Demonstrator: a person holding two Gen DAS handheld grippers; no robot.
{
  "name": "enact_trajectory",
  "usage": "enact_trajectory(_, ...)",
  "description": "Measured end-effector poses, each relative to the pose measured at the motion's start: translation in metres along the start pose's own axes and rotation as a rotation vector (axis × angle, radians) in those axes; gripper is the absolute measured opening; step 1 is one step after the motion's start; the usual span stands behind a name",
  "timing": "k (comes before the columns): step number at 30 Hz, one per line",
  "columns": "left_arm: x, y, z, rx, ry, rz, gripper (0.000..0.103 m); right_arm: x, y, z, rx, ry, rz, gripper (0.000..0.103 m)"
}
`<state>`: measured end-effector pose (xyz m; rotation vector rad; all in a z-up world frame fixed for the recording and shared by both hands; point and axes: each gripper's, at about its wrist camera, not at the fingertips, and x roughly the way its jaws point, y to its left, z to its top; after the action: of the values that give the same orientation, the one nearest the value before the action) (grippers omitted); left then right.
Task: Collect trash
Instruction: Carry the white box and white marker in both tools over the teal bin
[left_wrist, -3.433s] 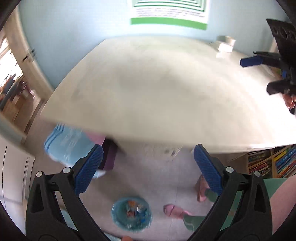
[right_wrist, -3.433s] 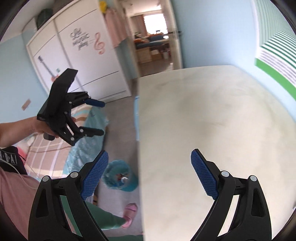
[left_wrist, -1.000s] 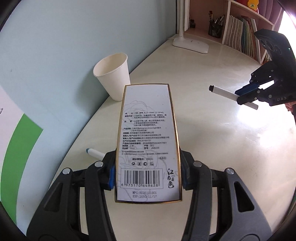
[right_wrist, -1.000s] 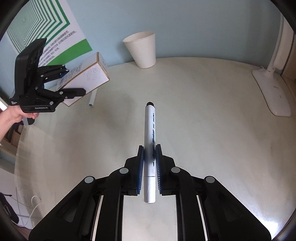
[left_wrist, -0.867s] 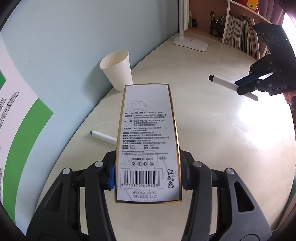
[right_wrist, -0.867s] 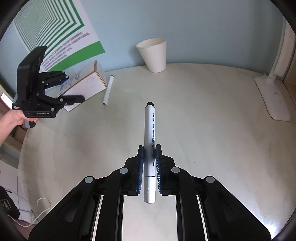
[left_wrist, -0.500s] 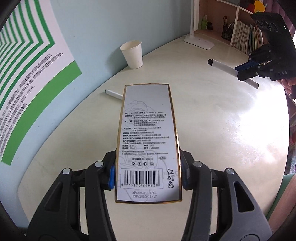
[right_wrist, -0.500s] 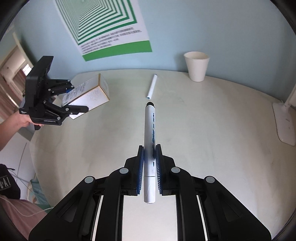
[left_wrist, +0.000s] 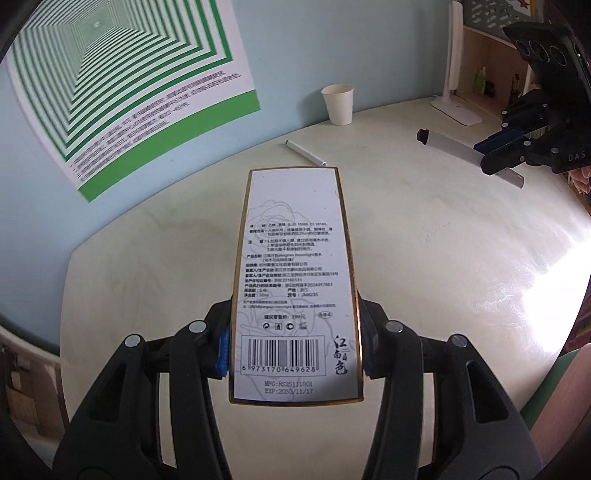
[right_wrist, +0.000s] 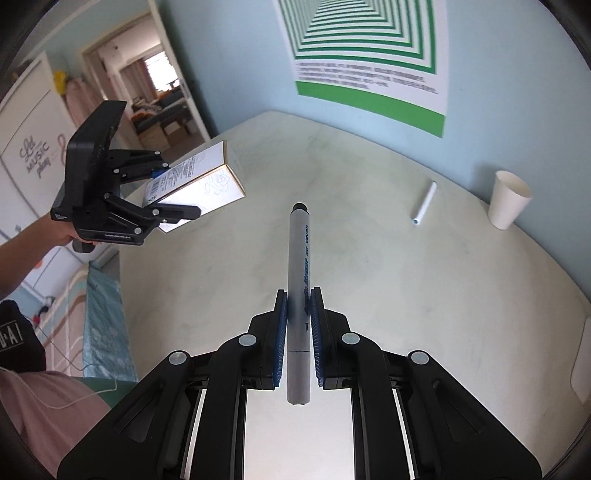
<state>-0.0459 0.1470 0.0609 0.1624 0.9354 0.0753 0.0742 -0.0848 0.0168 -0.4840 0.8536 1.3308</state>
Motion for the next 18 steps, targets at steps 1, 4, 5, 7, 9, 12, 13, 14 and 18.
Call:
enact_trajectory(1,-0.007,0.0,-0.009,-0.026,0.004,0.022,0.047,0.003,0.007,0.001,-0.03,0.007,0.022,0.014)
enact_trajectory(4,-0.027,0.002,-0.04,-0.112,0.022,0.08,0.047,0.017,0.026,0.008,-0.107,0.035,0.094,0.014)
enact_trajectory(5,-0.034,0.002,-0.051,-0.14,0.029,0.098,0.047,0.022,0.035,0.011,-0.138,0.044,0.12,0.014)
enact_trajectory(7,-0.048,0.004,-0.077,-0.207,0.05,0.14,0.047,0.035,0.051,0.018,-0.192,0.062,0.167,0.014)
enact_trajectory(9,-0.062,0.007,-0.104,-0.276,0.075,0.178,0.047,0.047,0.075,0.024,-0.243,0.079,0.22,0.014)
enact_trajectory(12,-0.087,0.011,-0.146,-0.356,0.103,0.229,0.047,0.065,0.108,0.033,-0.316,0.104,0.283,0.014)
enact_trajectory(13,-0.096,0.013,-0.161,-0.384,0.111,0.242,0.047,0.072,0.123,0.036,-0.343,0.113,0.307,0.014)
enact_trajectory(14,-0.104,0.016,-0.174,-0.411,0.117,0.258,0.047,0.077,0.139,0.039,-0.368,0.122,0.326,0.014)
enact_trajectory(18,-0.139,0.027,-0.237,-0.519,0.148,0.314,0.047,0.104,0.199,0.049,-0.457,0.153,0.404,0.014)
